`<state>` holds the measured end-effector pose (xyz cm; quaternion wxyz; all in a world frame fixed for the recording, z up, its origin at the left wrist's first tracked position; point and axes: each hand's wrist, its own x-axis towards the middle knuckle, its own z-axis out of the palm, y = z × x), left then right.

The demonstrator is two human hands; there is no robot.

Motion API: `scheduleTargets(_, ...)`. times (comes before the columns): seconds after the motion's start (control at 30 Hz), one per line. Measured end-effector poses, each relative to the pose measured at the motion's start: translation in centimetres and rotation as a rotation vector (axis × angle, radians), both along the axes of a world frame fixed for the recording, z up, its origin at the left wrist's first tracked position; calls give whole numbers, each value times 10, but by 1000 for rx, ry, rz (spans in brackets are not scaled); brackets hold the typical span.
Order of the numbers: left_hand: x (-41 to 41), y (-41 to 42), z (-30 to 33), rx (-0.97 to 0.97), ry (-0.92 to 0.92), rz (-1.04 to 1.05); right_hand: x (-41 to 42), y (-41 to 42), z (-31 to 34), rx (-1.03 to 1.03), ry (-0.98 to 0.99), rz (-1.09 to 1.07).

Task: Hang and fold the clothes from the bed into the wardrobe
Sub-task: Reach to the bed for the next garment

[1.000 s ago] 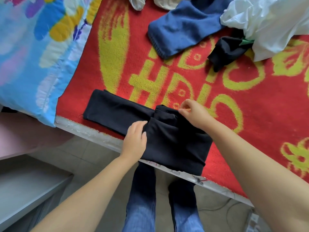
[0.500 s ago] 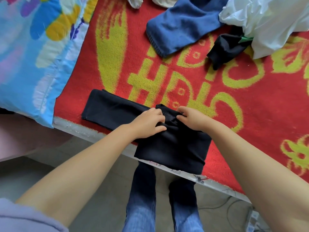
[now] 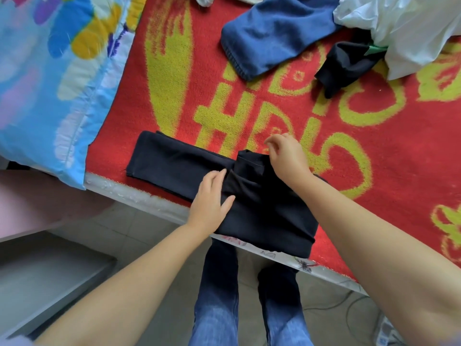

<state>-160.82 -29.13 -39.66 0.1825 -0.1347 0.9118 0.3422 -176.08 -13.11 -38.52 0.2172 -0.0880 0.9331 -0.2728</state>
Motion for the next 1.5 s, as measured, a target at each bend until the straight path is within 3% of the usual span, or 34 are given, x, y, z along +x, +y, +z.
scheduleTargets(0.1,8,9,-3,129,-278,239,0,-25,4,245,-190,298)
scheduleTargets(0.2,13,16,-2,156,-246,233,0,-42,0,416,-220,403)
scheduleTargets(0.3,21,13,-3,284,-234,281,-11,-41,-6,267,-222,310)
scheduleTargets(0.43,33,0,-7,429,-422,552,-24,-24,-8,64,-333,87)
scheduleTargets(0.6,36,3,3,577,-636,930,-20,-32,-9,129,-330,133)
scheduleTargets(0.73,35,17,12,852,-549,1358,-16,-29,-6,133,-361,200)
scheduleTargets(0.87,37,30,14,969,-502,1560,-18,-29,0,174,-431,330)
scheduleTargets(1.03,64,34,7,786,-446,1554,-45,-31,8,236,-301,351)
scheduleTargets(1.13,72,31,1,782,-413,1583,-50,-34,5,264,-286,352)
scheduleTargets(1.3,56,35,0,1187,-253,1852,-44,-32,0,172,-344,254)
scheduleTargets(1.4,52,54,6,1442,-245,1713,-39,-16,4,216,-356,325)
scheduleTargets(1.5,47,85,12,1573,-372,1535,-31,6,4,215,-254,320)
